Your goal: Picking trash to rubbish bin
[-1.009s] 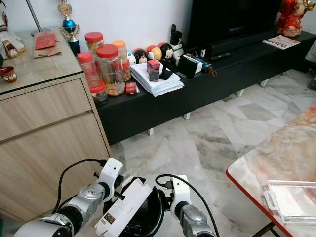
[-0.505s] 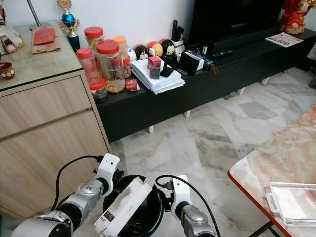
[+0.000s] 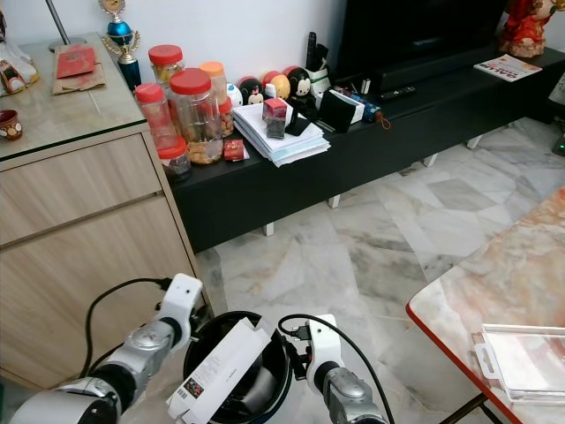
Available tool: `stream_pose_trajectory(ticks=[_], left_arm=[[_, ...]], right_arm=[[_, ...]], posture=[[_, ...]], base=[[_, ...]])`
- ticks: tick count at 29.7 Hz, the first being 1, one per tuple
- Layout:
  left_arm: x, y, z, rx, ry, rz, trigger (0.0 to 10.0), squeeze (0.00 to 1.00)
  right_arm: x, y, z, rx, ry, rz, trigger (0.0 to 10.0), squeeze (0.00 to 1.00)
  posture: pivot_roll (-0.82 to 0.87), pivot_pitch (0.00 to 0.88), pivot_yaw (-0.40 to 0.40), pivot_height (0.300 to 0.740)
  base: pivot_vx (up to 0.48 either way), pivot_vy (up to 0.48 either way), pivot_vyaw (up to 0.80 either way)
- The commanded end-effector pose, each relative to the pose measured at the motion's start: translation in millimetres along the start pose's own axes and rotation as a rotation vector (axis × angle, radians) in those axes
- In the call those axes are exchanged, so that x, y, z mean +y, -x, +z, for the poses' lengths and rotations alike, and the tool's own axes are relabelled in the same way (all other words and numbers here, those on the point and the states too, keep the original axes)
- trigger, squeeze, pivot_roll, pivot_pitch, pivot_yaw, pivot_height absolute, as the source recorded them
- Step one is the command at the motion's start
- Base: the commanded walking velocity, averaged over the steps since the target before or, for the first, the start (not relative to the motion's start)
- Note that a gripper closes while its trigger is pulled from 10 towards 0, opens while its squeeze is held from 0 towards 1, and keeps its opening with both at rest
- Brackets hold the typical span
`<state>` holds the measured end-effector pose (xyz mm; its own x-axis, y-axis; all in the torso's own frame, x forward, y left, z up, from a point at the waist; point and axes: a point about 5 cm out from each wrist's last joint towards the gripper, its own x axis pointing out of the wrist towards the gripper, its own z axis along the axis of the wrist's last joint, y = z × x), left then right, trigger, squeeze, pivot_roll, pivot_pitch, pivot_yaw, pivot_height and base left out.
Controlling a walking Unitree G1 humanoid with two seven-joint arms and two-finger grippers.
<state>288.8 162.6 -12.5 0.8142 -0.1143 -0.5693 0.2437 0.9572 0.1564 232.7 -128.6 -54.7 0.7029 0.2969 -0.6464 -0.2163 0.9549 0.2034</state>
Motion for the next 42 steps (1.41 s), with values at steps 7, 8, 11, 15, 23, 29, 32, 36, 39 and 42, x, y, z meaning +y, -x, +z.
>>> stream_pose_trajectory(ticks=[7,8,11,15,23,29,32,36,39,42], left_arm=[[18.5,17.1,-47,0.123,0.065,0.103,10.0,0.00],[23.6,22.5,-58,0.152,0.094,0.146,10.0,0.00],[32.1,30.7,-73,0.177,0.162,0.220,10.0,0.00],[34.7,37.4,-85,0.189,0.229,0.258,10.0,0.00],[34.9,51.9,-112,0.288,0.314,0.306,10.0,0.00],[35.8,53.3,-114,0.287,0.322,0.309,10.0,0.00],[34.9,53.9,-116,0.292,0.317,0.303,10.0,0.00],[34.5,54.0,-116,0.295,0.318,0.301,10.0,0.00],[34.3,53.9,-116,0.297,0.314,0.295,10.0,0.00],[34.2,54.0,-116,0.299,0.314,0.293,10.0,0.00]], right_arm=[[-13.2,8.4,-20,0.061,-0.010,-0.115,10.0,0.00],[-15.1,10.7,-26,0.074,-0.023,-0.128,10.0,0.00],[-18.3,14.5,-35,0.102,-0.024,-0.157,10.0,0.00],[-21.2,19.6,-47,0.139,-0.024,-0.189,10.0,0.00],[-24.5,28.1,-65,0.186,-0.050,-0.244,10.0,0.00],[-25.0,29.4,-67,0.191,-0.055,-0.251,10.0,0.00],[-24.8,29.6,-68,0.196,-0.055,-0.255,10.0,0.00],[-24.0,27.8,-65,0.187,-0.057,-0.254,10.0,0.00],[-23.3,26.7,-63,0.184,-0.053,-0.251,10.0,0.00],[-23.0,26.5,-63,0.183,-0.052,-0.250,10.0,0.00]], posture=[[0.02,0.045,-0.015,0.740],[0.02,0.043,-0.013,0.740],[0.02,0.041,-0.011,0.740],[0.02,0.033,-0.006,0.740],[0.01,0.020,0.007,0.740],[0.01,0.019,0.008,0.740],[0.01,0.006,0.012,0.740],[0.01,0.002,0.013,0.740],[0.01,0.000,0.014,0.740],[0.01,0.000,0.014,0.740]], base=[[0.000,0.000,0.00],[0.000,0.000,0.00],[0.000,0.000,0.00],[0.000,0.000,0.00],[0.000,0.000,0.00],[0.000,0.000,0.00],[-0.162,0.000,0.00],[-0.271,0.000,0.00],[-0.320,0.000,0.00],[-0.339,0.000,0.00]])
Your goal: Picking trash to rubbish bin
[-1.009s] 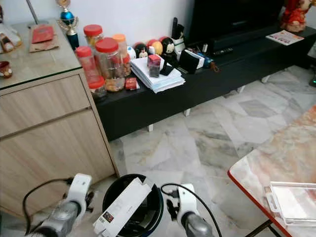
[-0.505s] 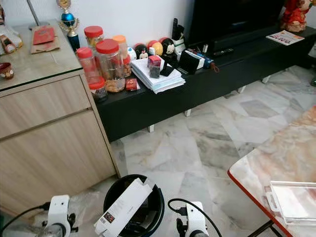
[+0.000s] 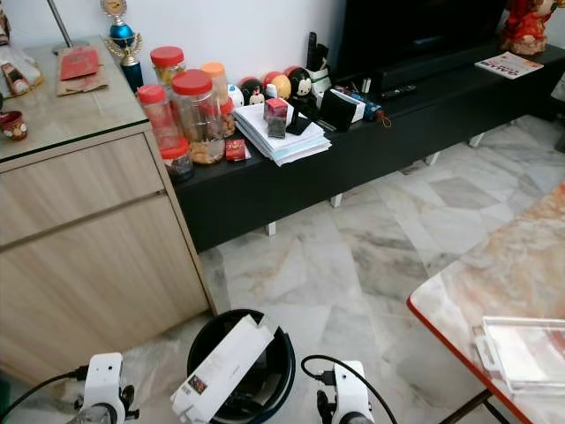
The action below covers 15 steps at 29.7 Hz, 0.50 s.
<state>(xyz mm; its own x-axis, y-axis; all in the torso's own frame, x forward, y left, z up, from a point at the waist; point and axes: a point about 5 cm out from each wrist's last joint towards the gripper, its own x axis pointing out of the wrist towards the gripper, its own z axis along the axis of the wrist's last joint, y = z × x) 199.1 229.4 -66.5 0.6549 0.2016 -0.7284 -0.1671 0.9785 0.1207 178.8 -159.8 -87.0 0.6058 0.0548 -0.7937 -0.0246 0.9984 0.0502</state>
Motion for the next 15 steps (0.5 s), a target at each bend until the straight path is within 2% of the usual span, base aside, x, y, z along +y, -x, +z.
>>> stream_pose_trajectory(ticks=[1,15], left_arm=[[3.7,1.5,-7.7,0.035,0.009,0.008,10.0,0.00],[2.8,1.6,-8.3,0.037,0.009,0.004,10.0,0.00]], right_arm=[[1.5,0.2,-2.5,0.013,-0.012,-0.002,10.0,0.00],[1.6,0.7,-5.1,0.020,-0.007,-0.001,10.0,0.00]], posture=[[0.01,0.000,0.014,0.740],[0.01,0.000,0.011,0.740]], base=[[-0.341,0.000,0.00],[-0.317,0.000,0.00]])
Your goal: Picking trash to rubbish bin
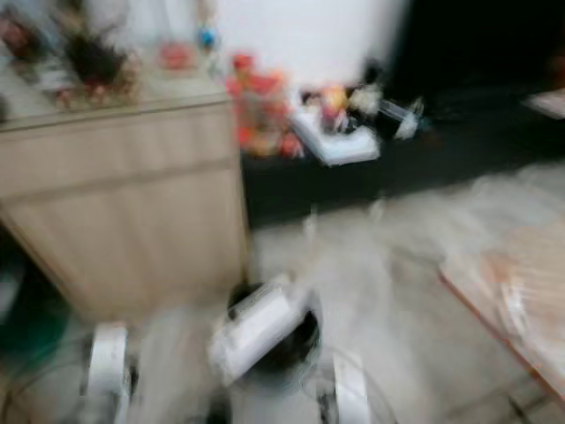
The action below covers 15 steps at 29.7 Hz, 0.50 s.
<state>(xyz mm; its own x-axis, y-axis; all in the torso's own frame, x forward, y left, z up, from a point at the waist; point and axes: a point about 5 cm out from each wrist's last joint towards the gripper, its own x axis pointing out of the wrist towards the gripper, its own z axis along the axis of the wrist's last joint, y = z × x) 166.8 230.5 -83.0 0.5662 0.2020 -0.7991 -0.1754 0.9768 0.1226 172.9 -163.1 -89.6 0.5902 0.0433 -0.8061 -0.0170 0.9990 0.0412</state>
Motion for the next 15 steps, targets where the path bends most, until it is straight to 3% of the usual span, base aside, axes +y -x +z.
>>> stream_pose_trajectory(ticks=[1,7,15], left_arm=[[-1.9,-4.3,27.4,-0.077,0.003,-0.004,10.0,0.00],[-4.2,-4.6,29.8,-0.084,-0.003,-0.009,10.0,0.00],[-5.6,-5.0,31.7,-0.083,-0.023,-0.014,10.0,0.00]], right_arm=[[4.9,-0.9,1.4,0.000,-0.006,0.011,10.0,0.00],[4.6,-1.1,2.7,-0.006,-0.007,0.011,10.0,0.00],[4.0,-1.4,4.9,-0.013,-0.012,0.010,10.0,0.00]], posture=[[0.01,0.000,0.010,0.740],[0.01,0.000,0.008,0.740],[0.01,0.000,0.002,0.740]], base=[[-0.300,0.000,0.00],[-0.284,0.000,0.00],[0.000,0.000,0.00]])
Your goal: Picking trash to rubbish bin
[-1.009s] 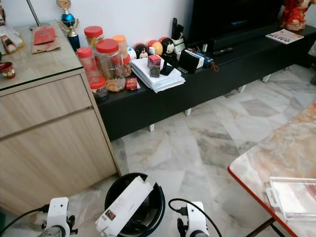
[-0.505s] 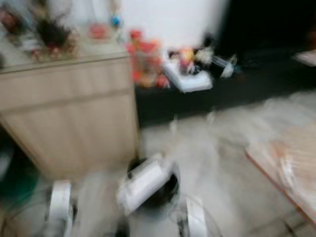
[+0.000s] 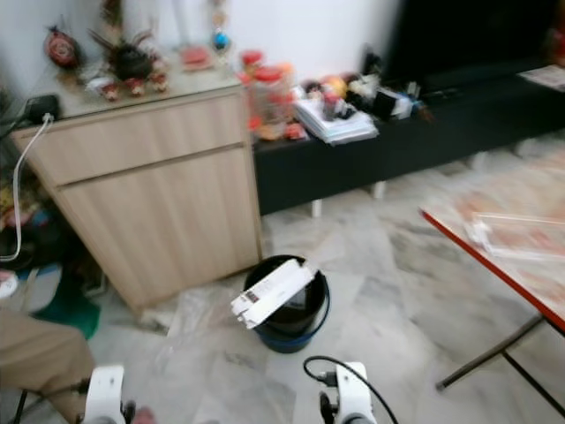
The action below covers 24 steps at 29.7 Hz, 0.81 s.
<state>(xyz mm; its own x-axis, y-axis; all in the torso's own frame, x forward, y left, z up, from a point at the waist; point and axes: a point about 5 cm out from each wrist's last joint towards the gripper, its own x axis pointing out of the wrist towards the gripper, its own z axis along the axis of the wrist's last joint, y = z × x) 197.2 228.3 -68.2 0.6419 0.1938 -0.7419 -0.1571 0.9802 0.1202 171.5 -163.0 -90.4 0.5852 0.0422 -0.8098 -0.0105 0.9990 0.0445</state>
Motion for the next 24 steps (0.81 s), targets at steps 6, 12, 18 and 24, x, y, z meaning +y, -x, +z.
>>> stream_pose_trajectory(ticks=[6,12,18,24], left_arm=[[-0.7,-0.1,0.1,0.001,0.000,-0.006,10.0,0.00],[-1.1,-0.3,1.1,-0.003,0.006,-0.009,10.0,0.00],[-1.9,-0.5,1.9,-0.002,-0.004,-0.014,10.0,0.00],[-2.4,-0.6,1.7,0.000,-0.006,-0.013,10.0,0.00]], right_arm=[[4.0,-1.6,7.0,-0.024,-0.012,0.013,10.0,0.00],[3.9,-1.7,7.5,-0.027,-0.014,0.011,10.0,0.00],[3.7,-1.8,8.2,-0.028,-0.012,0.009,10.0,0.00],[3.4,-1.8,8.2,-0.028,-0.013,0.009,10.0,0.00]], posture=[[0.01,0.008,-0.001,0.740],[0.01,0.016,-0.002,0.740],[0.02,0.021,-0.005,0.740],[0.02,0.024,-0.006,0.740]], base=[[0.000,0.000,0.00],[0.000,0.000,0.00],[0.000,0.000,0.00],[0.000,0.000,0.00]])
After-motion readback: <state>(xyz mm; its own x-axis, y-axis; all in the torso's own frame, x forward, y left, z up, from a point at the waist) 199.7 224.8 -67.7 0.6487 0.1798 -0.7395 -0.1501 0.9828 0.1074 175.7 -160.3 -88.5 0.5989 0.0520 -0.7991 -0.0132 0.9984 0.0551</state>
